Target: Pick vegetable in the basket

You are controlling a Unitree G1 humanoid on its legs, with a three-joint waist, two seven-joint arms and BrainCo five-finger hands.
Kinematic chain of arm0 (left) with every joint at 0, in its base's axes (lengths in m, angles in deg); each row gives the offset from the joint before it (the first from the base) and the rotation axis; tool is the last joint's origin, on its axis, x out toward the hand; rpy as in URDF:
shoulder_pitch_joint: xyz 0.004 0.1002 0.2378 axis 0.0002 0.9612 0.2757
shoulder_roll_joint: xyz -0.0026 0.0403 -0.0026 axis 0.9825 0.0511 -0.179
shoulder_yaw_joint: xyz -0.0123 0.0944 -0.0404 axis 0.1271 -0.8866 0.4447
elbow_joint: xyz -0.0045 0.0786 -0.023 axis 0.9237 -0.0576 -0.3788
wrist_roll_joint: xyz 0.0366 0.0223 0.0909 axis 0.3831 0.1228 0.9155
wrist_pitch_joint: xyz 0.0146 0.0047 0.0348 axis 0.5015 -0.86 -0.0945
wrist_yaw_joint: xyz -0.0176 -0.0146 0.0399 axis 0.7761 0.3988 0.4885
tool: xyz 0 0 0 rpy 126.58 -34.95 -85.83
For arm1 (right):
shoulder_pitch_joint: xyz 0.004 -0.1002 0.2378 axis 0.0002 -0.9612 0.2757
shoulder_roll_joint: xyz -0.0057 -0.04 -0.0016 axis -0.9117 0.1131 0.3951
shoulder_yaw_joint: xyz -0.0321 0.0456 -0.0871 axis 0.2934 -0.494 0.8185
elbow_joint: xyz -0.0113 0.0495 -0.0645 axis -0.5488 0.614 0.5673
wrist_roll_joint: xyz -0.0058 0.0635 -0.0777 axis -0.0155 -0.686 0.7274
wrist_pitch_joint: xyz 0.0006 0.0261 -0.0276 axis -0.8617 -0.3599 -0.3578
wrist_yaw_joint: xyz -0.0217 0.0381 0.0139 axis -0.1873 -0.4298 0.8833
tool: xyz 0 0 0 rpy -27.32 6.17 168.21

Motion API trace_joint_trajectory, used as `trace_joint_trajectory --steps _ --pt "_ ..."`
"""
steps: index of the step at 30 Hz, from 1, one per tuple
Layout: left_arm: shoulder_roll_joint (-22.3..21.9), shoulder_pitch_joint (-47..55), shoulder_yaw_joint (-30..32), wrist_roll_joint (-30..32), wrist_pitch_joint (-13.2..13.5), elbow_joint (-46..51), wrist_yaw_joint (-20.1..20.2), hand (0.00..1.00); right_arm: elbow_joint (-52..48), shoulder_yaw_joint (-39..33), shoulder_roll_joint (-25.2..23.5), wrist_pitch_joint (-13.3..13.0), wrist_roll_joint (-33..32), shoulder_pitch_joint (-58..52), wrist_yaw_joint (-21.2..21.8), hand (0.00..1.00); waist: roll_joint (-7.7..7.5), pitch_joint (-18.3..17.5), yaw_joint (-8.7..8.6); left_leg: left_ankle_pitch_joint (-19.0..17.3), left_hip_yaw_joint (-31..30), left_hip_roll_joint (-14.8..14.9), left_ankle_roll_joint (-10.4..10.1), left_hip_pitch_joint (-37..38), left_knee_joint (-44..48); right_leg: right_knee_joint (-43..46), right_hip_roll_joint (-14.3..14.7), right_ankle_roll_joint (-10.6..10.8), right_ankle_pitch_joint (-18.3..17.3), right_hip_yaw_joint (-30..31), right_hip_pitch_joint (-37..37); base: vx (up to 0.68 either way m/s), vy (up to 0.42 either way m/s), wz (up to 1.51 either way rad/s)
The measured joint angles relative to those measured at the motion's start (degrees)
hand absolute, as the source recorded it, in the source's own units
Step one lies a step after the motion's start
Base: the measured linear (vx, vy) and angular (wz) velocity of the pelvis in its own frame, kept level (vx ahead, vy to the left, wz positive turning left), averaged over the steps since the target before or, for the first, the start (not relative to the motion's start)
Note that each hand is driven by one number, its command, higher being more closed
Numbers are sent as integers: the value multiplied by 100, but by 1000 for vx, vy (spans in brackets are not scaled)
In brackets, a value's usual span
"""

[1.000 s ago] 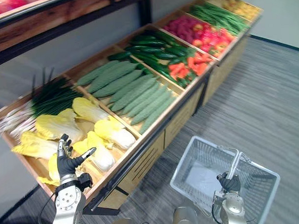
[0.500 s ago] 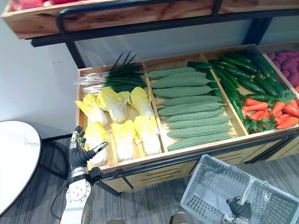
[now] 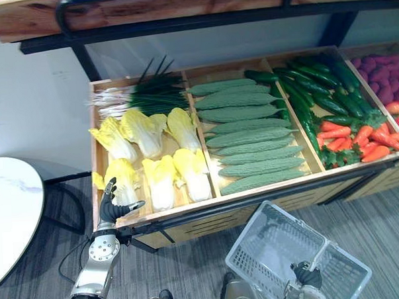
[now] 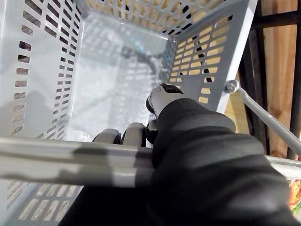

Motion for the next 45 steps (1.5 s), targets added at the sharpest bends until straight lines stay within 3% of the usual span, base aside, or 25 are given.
trace_joint_trajectory --steps 3,9,14,15,22,31,38,45 --pt "33 -407 -16 211 0 -203 -89 0 -4 51 23 -2 0 121 -10 100 2 171 -107 23 9 -3 5 -121 4 -29 14 0 40 37 -128 -12 -13 -6" --pt "234 -1223 -294 503 -47 -664 -265 0 -157 103 57 -104 -2 177 -12 100 -47 463 -132 21 50 2 5 -372 122 87 15 7 49 139 -411 -4 -10 -6" --pt "480 -1935 -537 769 -125 -1097 -254 0 -455 302 62 -148 -3 210 -17 100 -181 735 -171 16 90 8 3 -531 214 195 16 16 55 238 -620 -34 -17 -6" --pt "515 -2164 -618 885 -144 -1250 -248 100 -559 315 61 -149 -4 210 -15 100 -200 830 -185 15 94 10 3 -531 228 209 14 19 58 246 -623 0 0 0" --pt "524 -2790 -811 1317 -242 -1673 119 100 -860 432 59 -166 -14 211 -2 100 -210 997 -220 -92 232 103 -8 -602 419 271 27 20 59 359 -717 3 -4 -8" --pt "511 -2795 -922 962 -184 -1579 117 100 -962 429 53 -168 -27 210 -9 100 -193 1014 -199 -104 246 91 2 -575 413 280 12 27 54 370 -706 2 0 -1" --pt "533 -2179 -761 803 -175 -611 113 100 -782 407 56 -175 -24 212 -14 100 -128 1072 -237 -104 97 48 4 -338 398 303 16 79 -17 340 -434 10 -7 9" --pt "518 -1203 -17 679 -116 741 39 100 -541 166 67 -175 -3 214 -9 100 -21 1020 -234 -108 -64 -12 13 -101 320 257 -16 115 -62 260 -162 4 4 9"
